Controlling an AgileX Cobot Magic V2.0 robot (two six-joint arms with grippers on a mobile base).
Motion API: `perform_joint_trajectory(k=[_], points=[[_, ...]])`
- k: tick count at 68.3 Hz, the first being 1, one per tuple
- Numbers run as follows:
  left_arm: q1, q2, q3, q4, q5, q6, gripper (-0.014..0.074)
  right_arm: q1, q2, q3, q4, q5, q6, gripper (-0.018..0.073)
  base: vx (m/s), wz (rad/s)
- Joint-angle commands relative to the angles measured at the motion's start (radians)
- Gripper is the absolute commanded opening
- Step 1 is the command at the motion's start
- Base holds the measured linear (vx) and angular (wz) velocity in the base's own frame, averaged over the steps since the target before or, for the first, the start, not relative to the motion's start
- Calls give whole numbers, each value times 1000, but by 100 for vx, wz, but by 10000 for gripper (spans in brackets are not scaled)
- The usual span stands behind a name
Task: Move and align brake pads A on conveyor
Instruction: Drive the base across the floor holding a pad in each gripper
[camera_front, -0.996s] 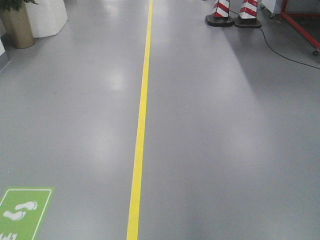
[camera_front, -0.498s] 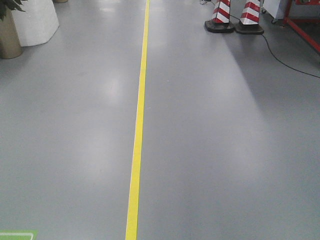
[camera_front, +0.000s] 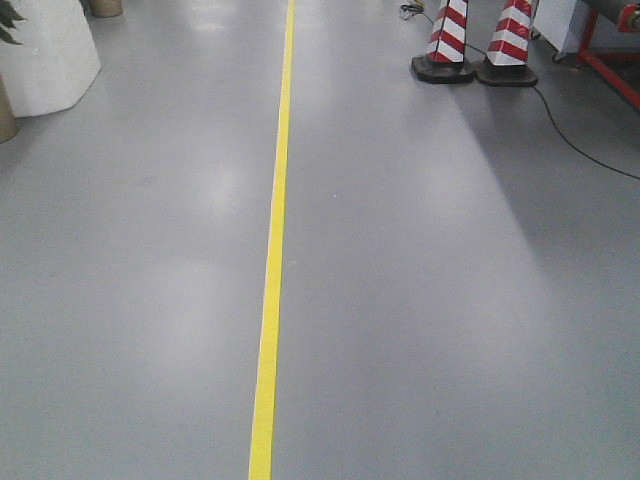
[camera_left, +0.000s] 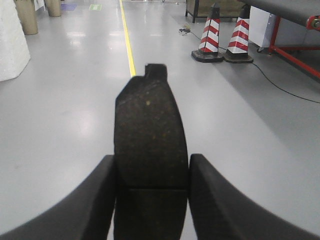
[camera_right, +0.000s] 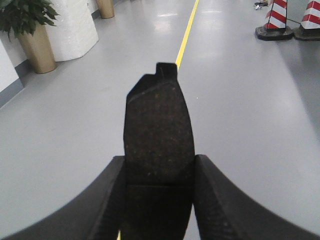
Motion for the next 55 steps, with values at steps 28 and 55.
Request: perform_joint_trajectory(k=[28,55], points=[[-4,10,-27,-9,-92,-4,-6,-1,10,-29,-5,-105,-4,-7,63,-8],[-4,11,-27,-9,-93,-4,-6,-1,10,-29,-5,-105,-4,-7,67,-9]])
